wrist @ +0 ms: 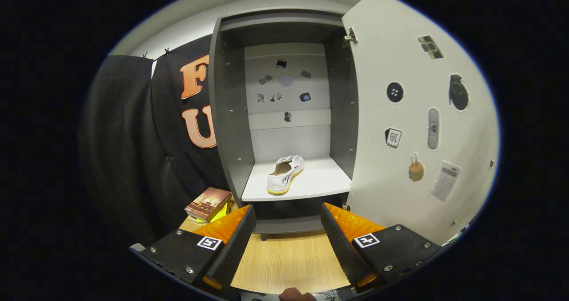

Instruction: Open the shoe cabinet door, grab the shoes and put them into the shoe cabinet, then close the shoe cabinet door.

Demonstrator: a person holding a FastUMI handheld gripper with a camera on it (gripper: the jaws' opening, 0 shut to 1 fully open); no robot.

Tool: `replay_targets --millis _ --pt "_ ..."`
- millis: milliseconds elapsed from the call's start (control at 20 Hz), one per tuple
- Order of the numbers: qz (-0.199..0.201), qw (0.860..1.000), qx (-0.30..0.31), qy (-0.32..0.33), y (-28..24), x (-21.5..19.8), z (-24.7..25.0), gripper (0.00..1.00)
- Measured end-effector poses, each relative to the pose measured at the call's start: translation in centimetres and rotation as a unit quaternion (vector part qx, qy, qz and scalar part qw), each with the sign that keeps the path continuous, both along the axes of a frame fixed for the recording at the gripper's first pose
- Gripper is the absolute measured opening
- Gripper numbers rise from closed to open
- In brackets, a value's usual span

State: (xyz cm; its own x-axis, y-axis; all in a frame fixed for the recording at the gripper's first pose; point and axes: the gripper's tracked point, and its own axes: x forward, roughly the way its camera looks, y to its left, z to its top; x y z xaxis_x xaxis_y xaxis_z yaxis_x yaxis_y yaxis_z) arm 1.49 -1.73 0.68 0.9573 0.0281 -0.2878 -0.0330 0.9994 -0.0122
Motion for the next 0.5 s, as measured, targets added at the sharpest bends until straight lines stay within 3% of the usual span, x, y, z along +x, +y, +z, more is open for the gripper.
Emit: replay_targets --millis 500 --pt "0.050 0.998 0.014 -0.022 -7.8 -8.5 2.6 0.92"
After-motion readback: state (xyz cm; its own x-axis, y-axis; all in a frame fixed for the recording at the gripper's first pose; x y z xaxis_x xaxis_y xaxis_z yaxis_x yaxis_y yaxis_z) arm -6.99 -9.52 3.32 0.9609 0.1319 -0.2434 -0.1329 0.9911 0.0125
